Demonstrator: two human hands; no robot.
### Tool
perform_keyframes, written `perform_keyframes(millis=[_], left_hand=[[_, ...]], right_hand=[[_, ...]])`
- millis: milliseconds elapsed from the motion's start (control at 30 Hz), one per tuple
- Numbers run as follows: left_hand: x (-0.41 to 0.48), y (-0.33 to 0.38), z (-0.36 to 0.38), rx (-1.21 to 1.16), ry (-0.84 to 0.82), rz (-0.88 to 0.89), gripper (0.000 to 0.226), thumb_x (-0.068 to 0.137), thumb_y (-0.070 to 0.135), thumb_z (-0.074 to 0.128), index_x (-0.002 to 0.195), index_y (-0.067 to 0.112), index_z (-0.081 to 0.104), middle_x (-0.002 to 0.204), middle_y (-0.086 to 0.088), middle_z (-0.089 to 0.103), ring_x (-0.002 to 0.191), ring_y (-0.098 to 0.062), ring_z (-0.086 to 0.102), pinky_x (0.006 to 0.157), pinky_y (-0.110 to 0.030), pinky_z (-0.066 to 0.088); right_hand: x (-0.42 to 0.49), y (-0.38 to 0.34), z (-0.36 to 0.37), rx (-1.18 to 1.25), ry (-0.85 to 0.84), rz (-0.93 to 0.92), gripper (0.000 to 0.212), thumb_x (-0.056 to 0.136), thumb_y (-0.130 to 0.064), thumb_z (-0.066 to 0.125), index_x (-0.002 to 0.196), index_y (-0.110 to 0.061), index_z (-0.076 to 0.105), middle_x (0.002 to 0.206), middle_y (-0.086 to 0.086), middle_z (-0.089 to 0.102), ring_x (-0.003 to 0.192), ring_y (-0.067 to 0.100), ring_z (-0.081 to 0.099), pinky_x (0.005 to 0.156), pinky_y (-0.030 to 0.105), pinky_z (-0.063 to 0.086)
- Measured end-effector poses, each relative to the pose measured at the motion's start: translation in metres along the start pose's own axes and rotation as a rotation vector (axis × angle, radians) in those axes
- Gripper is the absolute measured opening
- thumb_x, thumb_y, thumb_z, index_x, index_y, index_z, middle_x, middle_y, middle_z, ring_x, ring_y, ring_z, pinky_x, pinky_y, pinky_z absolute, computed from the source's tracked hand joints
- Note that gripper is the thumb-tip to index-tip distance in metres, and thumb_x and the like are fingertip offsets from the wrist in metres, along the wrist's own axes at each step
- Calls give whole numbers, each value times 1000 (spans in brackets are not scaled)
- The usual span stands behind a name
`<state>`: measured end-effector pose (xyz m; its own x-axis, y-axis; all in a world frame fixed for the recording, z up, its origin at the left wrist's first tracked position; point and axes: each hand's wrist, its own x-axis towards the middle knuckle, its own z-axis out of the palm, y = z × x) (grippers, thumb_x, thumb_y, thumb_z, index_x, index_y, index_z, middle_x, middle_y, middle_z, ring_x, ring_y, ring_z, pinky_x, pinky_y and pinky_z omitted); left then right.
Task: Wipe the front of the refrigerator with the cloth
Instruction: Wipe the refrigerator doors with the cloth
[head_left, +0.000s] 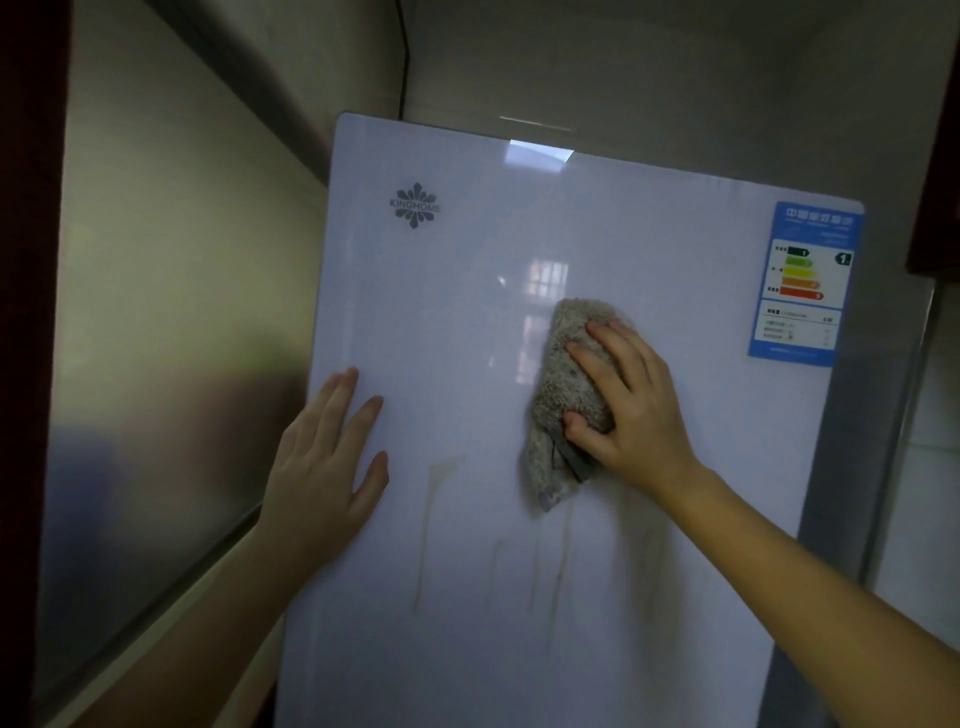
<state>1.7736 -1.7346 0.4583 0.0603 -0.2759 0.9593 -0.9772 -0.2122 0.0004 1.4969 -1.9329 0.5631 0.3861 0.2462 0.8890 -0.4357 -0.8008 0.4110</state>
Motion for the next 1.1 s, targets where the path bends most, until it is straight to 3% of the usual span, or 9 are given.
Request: perform_keyframes(millis=[67, 300, 500, 567, 767, 867, 1100], left_hand=[[0, 1, 1, -5, 4, -7, 60, 97, 40, 43, 146, 6, 52, 163, -18, 34, 150, -37, 35, 118, -46, 31], [-1, -1, 3, -9, 35, -6, 57, 97, 38, 44, 145, 7, 53, 162, -17, 36, 150, -35, 36, 117, -46, 33], [-1, -4, 9, 3, 66, 6, 56, 98, 37, 46, 146, 9, 52, 163, -16, 35, 151, -33, 34, 118, -44, 31], [0, -5, 9, 13, 75, 23, 56, 98, 37, 46, 146, 9, 53, 163, -16, 36, 151, -32, 35, 118, -42, 30], [-1, -6, 10, 1, 105, 31, 55, 98, 36, 48, 146, 10, 53, 162, -16, 37, 150, -31, 36, 118, -43, 32], [-1, -5, 11, -7, 103, 18, 55, 98, 35, 48, 146, 10, 53, 163, -16, 36, 151, -32, 35, 119, -43, 31], [-3, 0, 10, -38, 45, -27, 57, 98, 37, 46, 148, 10, 49, 165, -14, 31, 154, -32, 29, 122, -44, 26]], right_hand=[[-7, -9, 4, 15, -7, -3, 64, 85, -41, 67, 141, -9, 59, 152, 17, 49, 144, 37, 42, 118, 49, 35], [-21, -29, 17, -5, -138, -281, 60, 90, -42, 66, 141, -11, 60, 152, 15, 50, 144, 35, 42, 120, 44, 31], [45, -46, 23, 81, 11, 45, 62, 85, -40, 68, 139, -12, 60, 152, 14, 49, 144, 34, 42, 120, 44, 33], [64, -63, 32, 102, 17, 64, 63, 83, -40, 69, 139, -13, 60, 153, 13, 49, 144, 33, 41, 120, 45, 33], [26, -88, 51, 87, -140, -287, 60, 90, -45, 67, 141, -14, 60, 154, 12, 49, 146, 33, 42, 116, 50, 38], [-17, -75, 43, 52, -184, -337, 56, 91, -45, 65, 137, -14, 64, 152, 11, 52, 144, 33, 46, 113, 51, 42], [-34, 2, -9, -41, -121, -97, 62, 90, -46, 60, 138, -7, 61, 150, 20, 51, 140, 39, 47, 115, 47, 39]])
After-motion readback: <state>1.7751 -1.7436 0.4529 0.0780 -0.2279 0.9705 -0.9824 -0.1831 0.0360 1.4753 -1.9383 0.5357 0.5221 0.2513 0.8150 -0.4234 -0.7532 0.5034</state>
